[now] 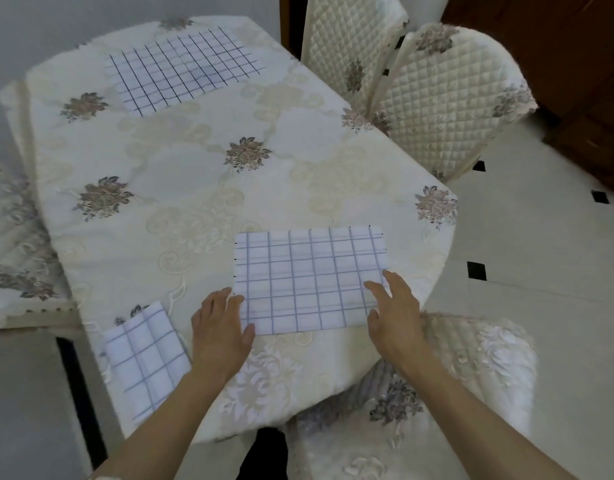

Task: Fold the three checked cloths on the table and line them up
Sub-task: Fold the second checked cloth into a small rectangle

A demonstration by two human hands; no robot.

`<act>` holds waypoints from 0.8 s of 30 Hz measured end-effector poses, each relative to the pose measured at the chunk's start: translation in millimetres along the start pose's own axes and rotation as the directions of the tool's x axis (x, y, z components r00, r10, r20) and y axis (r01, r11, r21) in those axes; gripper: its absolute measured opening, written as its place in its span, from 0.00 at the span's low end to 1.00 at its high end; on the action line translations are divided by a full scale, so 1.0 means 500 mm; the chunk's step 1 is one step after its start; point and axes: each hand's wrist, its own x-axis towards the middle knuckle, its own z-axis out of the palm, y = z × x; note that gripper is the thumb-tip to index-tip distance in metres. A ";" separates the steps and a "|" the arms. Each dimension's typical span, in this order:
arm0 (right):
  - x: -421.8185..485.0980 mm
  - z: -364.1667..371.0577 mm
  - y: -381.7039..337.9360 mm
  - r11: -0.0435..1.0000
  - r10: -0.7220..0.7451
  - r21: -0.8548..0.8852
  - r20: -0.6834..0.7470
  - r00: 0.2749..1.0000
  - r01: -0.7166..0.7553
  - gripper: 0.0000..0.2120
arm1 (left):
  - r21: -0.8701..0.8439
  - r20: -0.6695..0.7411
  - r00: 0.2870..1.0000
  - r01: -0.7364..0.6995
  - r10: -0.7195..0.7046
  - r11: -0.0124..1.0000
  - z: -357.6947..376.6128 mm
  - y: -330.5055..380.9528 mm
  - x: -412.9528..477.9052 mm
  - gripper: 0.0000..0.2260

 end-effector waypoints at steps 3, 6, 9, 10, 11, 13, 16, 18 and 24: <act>-0.030 0.051 -0.064 0.998 -0.066 -0.012 0.069 0.995 0.067 0.24 | -0.026 0.041 0.998 -0.053 0.054 0.998 0.007 -0.022 0.006 0.26; -0.056 0.091 -0.118 0.992 -0.081 -0.076 0.186 0.979 0.097 0.25 | -0.040 0.093 0.991 -0.095 0.099 0.995 0.015 -0.059 0.006 0.26; -0.075 0.109 -0.149 0.989 0.001 -0.140 0.277 0.961 0.040 0.27 | -0.061 0.103 0.987 -0.119 0.125 0.991 0.012 -0.091 0.000 0.24; -0.080 0.110 -0.154 0.989 0.022 -0.145 0.282 0.959 0.020 0.26 | -0.073 0.093 0.988 -0.120 0.126 0.990 0.009 -0.100 0.001 0.23; -0.083 0.111 -0.157 0.990 0.040 -0.144 0.284 0.958 0.001 0.26 | -0.081 0.085 0.989 -0.115 0.122 0.990 0.005 -0.108 0.003 0.22; -0.086 0.109 -0.157 0.987 0.075 -0.156 0.297 0.952 -0.029 0.25 | -0.083 0.091 0.989 -0.105 0.112 0.991 -0.004 -0.118 0.010 0.23; -0.085 0.104 -0.151 0.983 0.099 -0.176 0.306 0.947 -0.046 0.24 | -0.108 0.109 0.987 -0.108 0.120 0.988 -0.014 -0.122 0.019 0.26; -0.085 0.102 -0.152 0.982 0.107 -0.181 0.298 0.948 -0.054 0.23 | -0.141 0.090 0.984 -0.143 0.157 0.980 -0.019 -0.115 0.024 0.26; -0.096 0.100 -0.163 0.981 0.155 -0.162 0.322 0.934 -0.107 0.25 | -0.135 0.103 0.965 -0.229 0.243 0.964 -0.008 -0.082 0.043 0.26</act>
